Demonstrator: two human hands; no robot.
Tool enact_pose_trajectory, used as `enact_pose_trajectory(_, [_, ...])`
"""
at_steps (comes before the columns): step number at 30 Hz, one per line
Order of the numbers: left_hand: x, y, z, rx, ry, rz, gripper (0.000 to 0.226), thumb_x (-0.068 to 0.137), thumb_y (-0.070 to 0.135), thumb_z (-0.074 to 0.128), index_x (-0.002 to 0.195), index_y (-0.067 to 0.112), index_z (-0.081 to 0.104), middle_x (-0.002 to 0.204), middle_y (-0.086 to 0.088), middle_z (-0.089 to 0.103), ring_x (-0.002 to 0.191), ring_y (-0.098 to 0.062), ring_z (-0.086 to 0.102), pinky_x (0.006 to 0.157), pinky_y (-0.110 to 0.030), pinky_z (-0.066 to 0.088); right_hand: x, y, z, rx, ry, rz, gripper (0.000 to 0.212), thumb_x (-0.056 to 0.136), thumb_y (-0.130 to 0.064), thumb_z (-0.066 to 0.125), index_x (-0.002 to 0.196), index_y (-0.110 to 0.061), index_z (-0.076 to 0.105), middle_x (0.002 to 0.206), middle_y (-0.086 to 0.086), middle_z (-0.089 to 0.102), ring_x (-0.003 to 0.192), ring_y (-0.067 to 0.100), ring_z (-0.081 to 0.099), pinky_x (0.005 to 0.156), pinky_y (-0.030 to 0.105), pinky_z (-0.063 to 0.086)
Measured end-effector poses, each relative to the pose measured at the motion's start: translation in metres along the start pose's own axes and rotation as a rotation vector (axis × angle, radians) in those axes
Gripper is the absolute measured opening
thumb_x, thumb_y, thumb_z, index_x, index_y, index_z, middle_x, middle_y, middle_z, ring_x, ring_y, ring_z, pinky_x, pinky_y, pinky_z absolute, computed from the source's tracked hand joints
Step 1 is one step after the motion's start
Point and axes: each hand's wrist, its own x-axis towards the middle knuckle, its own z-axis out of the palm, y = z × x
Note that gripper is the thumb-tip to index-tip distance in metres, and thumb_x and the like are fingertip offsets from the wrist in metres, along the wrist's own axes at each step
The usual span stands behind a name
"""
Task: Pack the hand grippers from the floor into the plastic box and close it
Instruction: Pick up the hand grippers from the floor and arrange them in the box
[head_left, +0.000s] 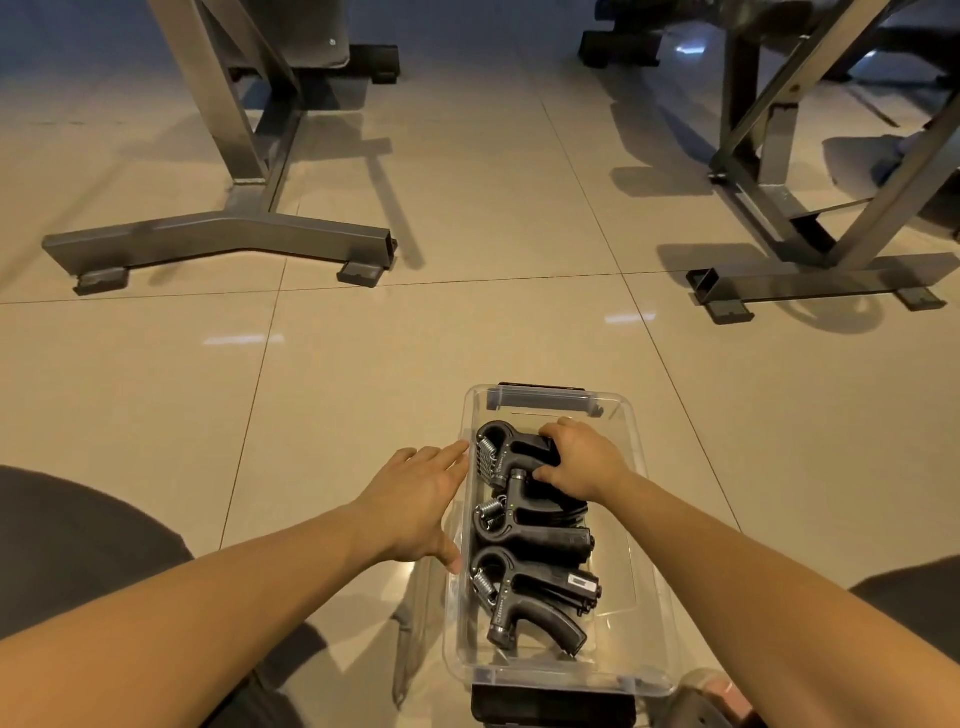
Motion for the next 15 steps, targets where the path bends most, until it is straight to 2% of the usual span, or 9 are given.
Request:
enact_pose_trajectory(4, [-0.001,0.0,-0.001,0.004,0.0,0.002,0.129,0.062,0.072,0.078,0.159,0.016,0.013,0.169,0.001,0.001,0.15,-0.025,0.021,0.122,-0.042,0.019,-0.004,-0.006,0.003,-0.022,0.017,0.017,0.051,0.088,-0.042,0.07,0.131,-0.019,0.058,0.122,0.003,0.057,0.115,0.026,0.055,0.09,0.04,0.052])
enact_pose_trajectory(11, [-0.004,0.002,-0.004,0.025,-0.013,0.003,0.13,0.064,0.073,0.076,0.16,0.015,0.01,0.169,0.001,-0.001,0.148,-0.025,0.025,0.121,-0.042,0.022,-0.013,-0.015,0.001,-0.071,-0.008,0.073,0.052,0.092,-0.039,0.067,0.136,-0.017,0.051,0.125,0.005,0.055,0.116,0.029,0.055,0.091,0.041,0.051])
enact_pose_trajectory(15, [-0.011,0.003,-0.006,0.024,-0.005,-0.011,0.123,0.065,0.074,0.075,0.156,0.01,0.023,0.168,-0.003,0.01,0.144,-0.025,0.032,0.117,-0.041,0.03,-0.024,-0.024,-0.005,-0.058,0.036,0.114,0.058,0.093,-0.045,0.064,0.139,-0.015,0.048,0.133,0.008,0.052,0.121,0.03,0.053,0.094,0.043,0.05])
